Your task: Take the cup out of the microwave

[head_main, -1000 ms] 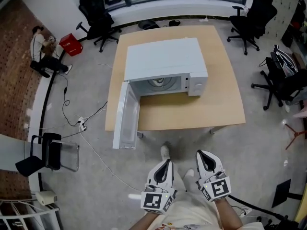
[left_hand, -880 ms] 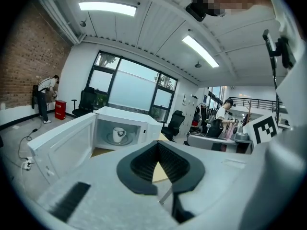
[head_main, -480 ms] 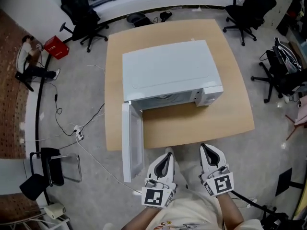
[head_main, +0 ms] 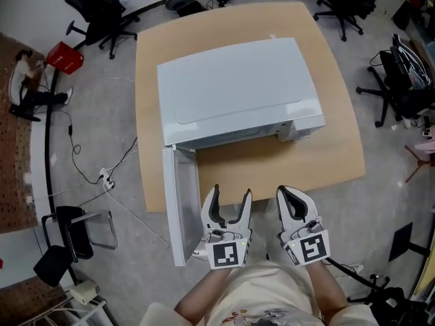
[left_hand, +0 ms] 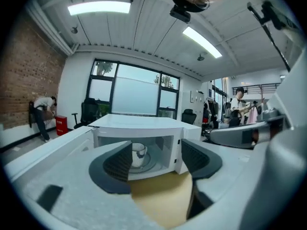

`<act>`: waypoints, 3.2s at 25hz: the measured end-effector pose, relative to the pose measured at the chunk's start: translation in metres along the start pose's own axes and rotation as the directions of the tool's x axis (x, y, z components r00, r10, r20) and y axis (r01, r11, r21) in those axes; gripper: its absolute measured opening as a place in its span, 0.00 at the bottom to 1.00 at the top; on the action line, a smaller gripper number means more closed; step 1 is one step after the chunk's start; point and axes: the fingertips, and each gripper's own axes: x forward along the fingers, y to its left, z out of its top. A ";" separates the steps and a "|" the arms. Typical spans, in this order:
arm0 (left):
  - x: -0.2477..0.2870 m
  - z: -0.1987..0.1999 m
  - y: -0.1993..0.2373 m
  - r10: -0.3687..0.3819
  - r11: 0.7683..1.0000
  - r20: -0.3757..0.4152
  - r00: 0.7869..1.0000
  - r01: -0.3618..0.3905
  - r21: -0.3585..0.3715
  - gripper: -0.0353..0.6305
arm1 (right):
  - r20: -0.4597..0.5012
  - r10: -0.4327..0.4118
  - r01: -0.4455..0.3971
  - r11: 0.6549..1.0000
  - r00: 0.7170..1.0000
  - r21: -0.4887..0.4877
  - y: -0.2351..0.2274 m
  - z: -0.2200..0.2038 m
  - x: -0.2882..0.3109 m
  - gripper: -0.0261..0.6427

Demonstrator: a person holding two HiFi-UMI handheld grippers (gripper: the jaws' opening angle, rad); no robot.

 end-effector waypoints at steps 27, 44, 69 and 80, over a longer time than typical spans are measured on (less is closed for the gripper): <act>0.225 -0.099 0.093 0.138 0.986 -0.123 0.983 -0.125 0.109 0.75 | -0.089 0.012 -0.012 1.000 0.996 0.002 -0.033 -0.031 0.040 0.05; 0.260 -0.103 0.107 0.154 0.979 -0.145 0.977 -0.131 0.154 0.66 | -0.123 0.009 -0.010 1.000 0.992 -0.008 -0.044 -0.042 0.037 0.05; 0.106 -0.060 0.040 0.104 0.987 -0.171 0.980 -0.081 0.136 0.66 | -0.044 0.056 -0.059 0.996 0.997 -0.062 -0.041 0.009 0.046 0.05; 0.032 -0.008 0.004 0.073 0.993 -0.125 0.989 -0.061 0.099 0.66 | -0.037 0.048 -0.050 0.997 0.998 -0.065 -0.033 0.013 0.038 0.05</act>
